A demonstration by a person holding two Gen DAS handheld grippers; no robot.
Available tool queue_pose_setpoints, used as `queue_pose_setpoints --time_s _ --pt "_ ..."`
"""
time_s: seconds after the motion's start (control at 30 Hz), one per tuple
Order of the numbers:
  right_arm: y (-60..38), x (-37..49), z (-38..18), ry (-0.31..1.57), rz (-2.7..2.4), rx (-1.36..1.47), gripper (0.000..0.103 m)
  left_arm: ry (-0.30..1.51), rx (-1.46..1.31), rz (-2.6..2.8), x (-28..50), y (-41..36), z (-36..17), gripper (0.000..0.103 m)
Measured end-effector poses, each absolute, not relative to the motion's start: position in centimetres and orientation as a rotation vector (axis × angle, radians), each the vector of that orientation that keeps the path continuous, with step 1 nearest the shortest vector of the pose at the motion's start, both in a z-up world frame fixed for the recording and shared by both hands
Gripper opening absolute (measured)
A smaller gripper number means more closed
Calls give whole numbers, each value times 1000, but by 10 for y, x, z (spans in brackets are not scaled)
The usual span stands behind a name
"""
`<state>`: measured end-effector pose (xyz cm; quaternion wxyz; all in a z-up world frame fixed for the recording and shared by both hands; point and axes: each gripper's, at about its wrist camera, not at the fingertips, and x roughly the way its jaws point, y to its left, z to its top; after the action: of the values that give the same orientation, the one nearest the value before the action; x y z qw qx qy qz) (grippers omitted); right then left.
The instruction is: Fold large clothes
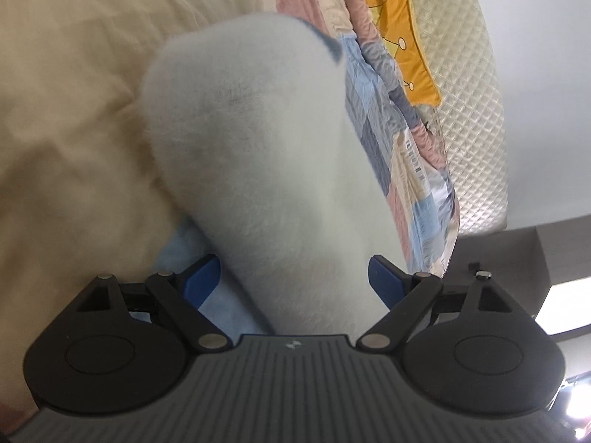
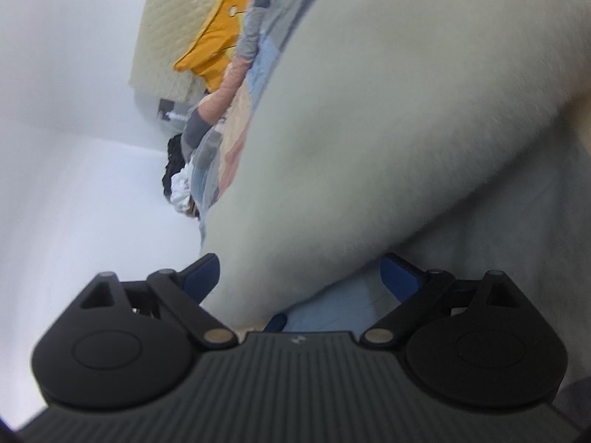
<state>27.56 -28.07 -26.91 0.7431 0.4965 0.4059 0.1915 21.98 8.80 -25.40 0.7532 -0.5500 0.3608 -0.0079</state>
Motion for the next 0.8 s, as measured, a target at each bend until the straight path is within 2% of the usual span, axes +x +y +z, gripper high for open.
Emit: queue_pose_setpoints --time_s 0.13,0.43,0.6,0.8 --pt "-285 284 -282 886 356 1143 95 782 -1241 6 235 90 -262 90" --pt "-338 266 -282 657 55 1364 94 723 -1441 -1 252 108 -281 89" --pt "-361 259 -293 609 -10 1492 94 714 -1406 26 247 109 -272 89" --pt "-364 256 -291 607 -40 1508 94 749 -1321 61 232 108 -265 89"
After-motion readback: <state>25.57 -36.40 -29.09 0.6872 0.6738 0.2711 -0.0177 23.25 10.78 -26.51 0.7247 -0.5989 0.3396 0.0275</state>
